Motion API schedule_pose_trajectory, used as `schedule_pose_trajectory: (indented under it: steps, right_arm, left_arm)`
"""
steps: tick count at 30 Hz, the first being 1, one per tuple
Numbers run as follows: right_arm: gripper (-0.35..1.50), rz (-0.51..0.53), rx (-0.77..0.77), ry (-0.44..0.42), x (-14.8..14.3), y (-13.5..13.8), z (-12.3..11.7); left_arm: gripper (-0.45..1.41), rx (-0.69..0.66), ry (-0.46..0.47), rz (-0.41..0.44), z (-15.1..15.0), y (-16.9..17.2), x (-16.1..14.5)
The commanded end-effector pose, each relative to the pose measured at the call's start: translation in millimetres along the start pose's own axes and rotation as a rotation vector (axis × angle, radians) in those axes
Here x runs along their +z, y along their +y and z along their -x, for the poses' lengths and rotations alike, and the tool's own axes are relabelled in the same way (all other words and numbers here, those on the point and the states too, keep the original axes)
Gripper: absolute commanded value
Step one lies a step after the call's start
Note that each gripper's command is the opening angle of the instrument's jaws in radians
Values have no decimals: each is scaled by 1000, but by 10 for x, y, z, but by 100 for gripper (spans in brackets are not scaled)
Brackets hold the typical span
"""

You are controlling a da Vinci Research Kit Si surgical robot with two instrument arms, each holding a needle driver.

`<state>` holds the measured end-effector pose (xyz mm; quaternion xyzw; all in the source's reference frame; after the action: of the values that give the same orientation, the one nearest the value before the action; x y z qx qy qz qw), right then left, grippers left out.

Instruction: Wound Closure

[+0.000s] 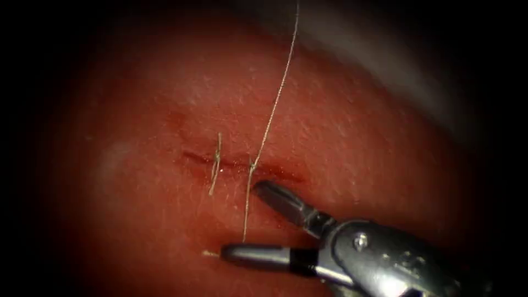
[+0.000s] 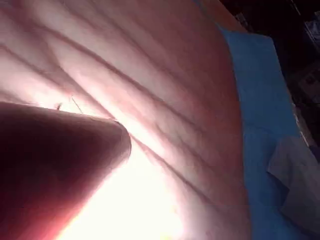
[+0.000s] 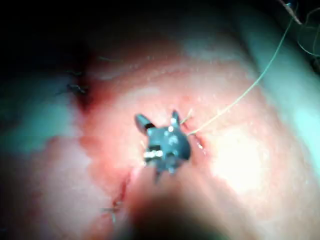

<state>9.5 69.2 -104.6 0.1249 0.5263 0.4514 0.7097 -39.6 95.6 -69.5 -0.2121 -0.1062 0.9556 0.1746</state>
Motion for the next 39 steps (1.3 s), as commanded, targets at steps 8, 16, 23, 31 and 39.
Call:
schedule_pose_trajectory:
  steps: [8,16,23,31,39]
  right_arm:
    - [130,88,41,20,24,61,-8]
    - [133,120,115,-9,31,84,9]
    - [140,89,167,6,58,81,9]
    - [136,84,165,8,76,82,16]
    - [135,93,166,15,92,86,14]
  left_arm:
    - [-35,-19,23,10,-13,21,-27]
    - [-35,-14,29,-4,-16,33,-59]
    - [-35,-1,25,-7,-21,47,-61]
    - [-35,-2,36,-1,-17,55,-79]
    - [-35,-1,38,-4,-21,70,-84]
